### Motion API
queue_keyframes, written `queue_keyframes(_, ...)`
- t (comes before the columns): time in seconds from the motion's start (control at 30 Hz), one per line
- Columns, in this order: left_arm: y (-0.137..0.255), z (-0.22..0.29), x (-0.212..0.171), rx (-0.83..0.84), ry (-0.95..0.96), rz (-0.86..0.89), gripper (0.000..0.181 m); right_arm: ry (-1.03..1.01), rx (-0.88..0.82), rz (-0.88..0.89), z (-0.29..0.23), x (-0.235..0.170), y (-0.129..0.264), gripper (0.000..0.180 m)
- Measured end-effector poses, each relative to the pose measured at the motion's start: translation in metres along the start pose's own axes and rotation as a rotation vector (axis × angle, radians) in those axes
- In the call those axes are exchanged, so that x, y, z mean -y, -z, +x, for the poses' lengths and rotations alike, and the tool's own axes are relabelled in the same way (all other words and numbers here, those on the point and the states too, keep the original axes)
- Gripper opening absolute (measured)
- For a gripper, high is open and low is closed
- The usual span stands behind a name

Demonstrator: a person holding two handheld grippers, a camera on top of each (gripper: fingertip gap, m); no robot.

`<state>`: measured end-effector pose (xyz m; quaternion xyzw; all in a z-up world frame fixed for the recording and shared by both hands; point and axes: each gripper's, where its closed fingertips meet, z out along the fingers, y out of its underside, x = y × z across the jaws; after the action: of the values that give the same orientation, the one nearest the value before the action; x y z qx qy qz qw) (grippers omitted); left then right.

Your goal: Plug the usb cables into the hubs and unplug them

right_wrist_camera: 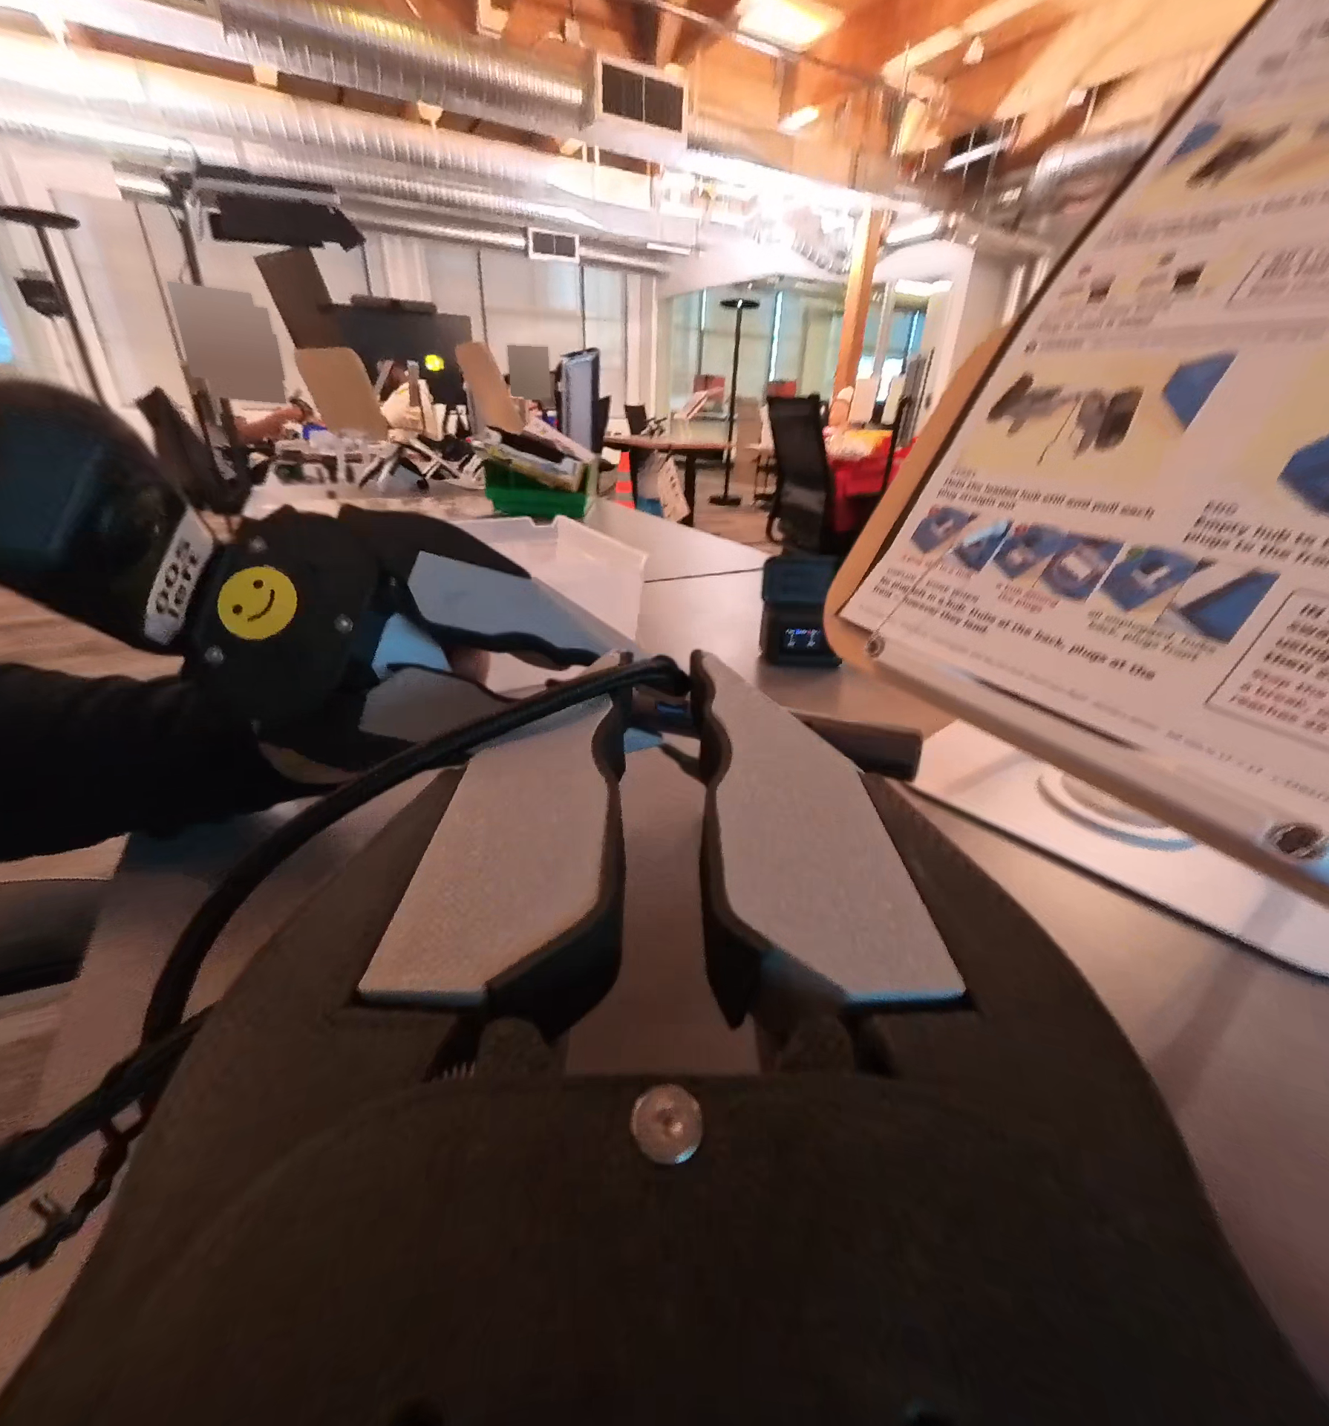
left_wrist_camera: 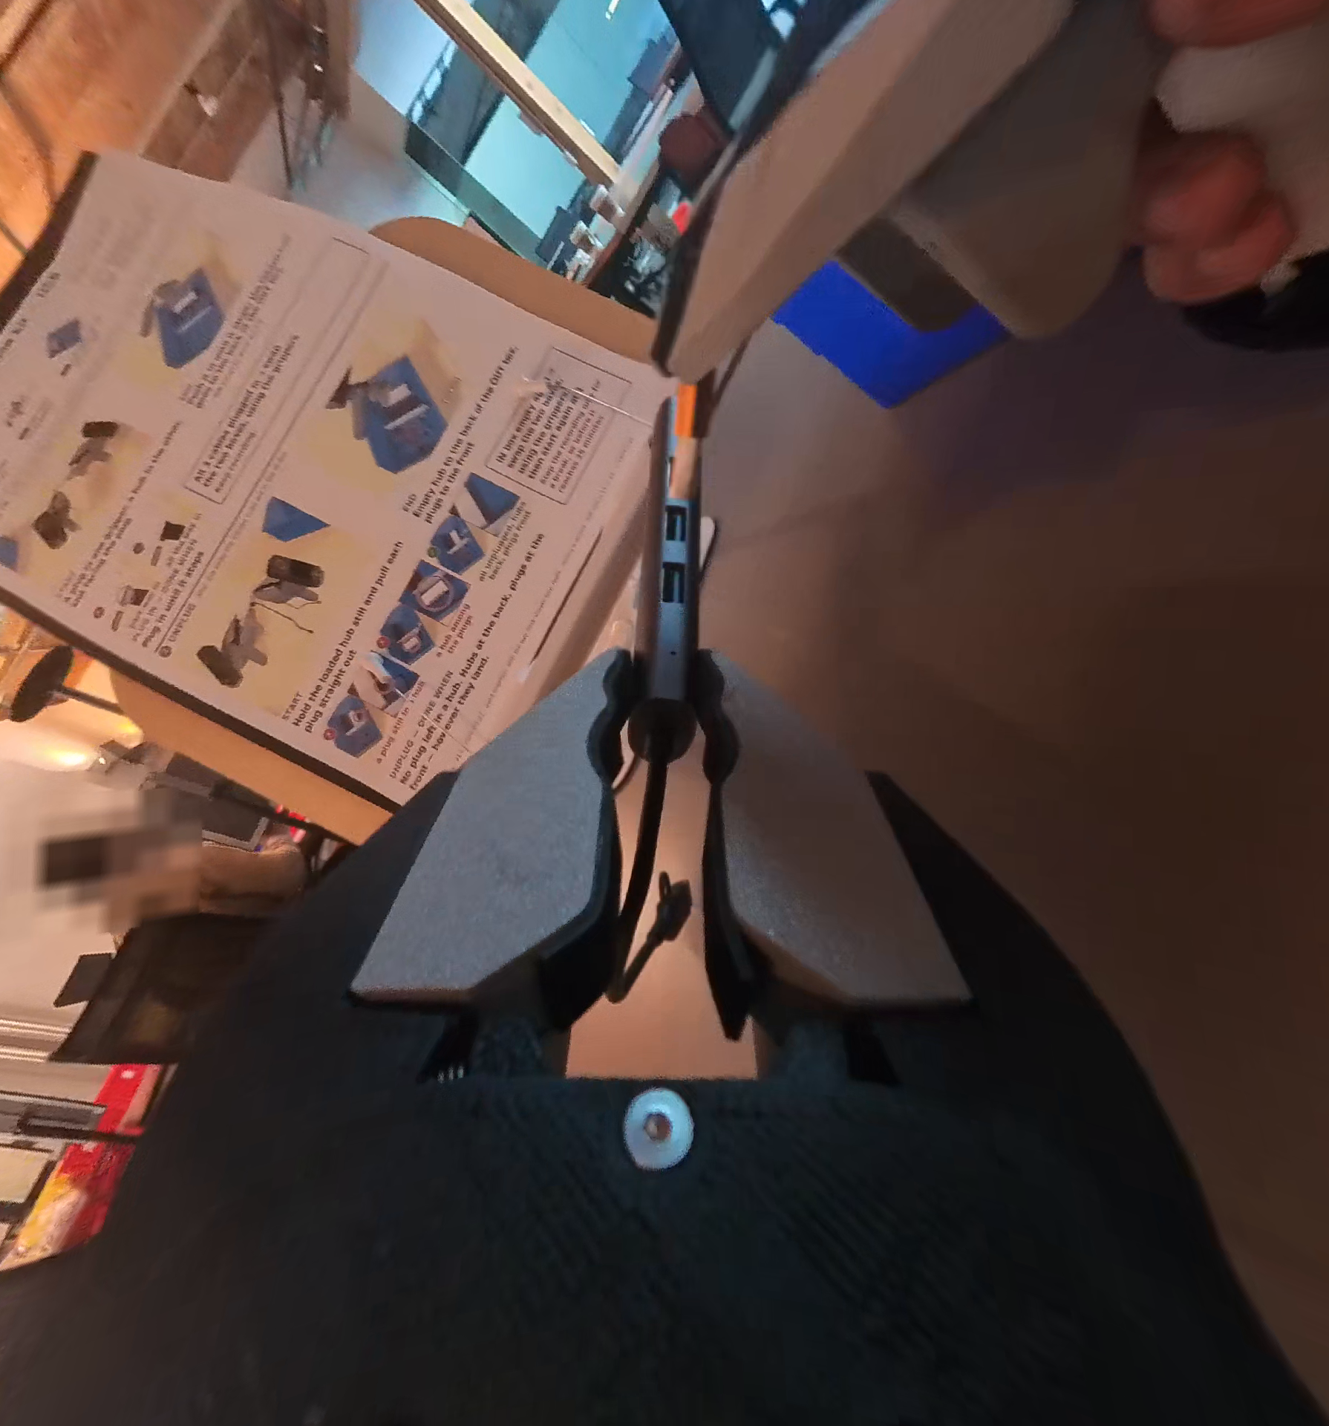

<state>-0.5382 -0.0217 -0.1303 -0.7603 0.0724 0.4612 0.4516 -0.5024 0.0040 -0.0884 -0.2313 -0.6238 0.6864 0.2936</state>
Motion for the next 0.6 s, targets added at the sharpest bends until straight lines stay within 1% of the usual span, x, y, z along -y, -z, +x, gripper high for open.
queue_keyframes(0.1,0.003,-0.009,0.004,0.017,0.044,0.017,0.014,0.093,-0.042,0.031,-0.002,0.005,-0.001,0.011)
queue_keyframes(0.17,0.004,-0.012,0.006,0.032,0.048,0.028,0.014,0.118,-0.044,0.05,-0.007,0.009,-0.004,0.011)
queue_keyframes(0.27,0.007,-0.013,0.013,0.054,0.038,0.059,0.014,0.17,-0.079,0.045,-0.009,0.01,-0.009,0.011)
queue_keyframes(0.47,0.01,-0.016,0.016,0.085,-0.003,0.075,0.014,0.376,-0.15,0.005,-0.017,0.01,-0.013,0.011)
queue_keyframes(0.6,0.012,-0.015,0.02,0.104,-0.052,0.087,0.014,0.443,-0.169,0.001,-0.02,0.011,-0.015,0.011)
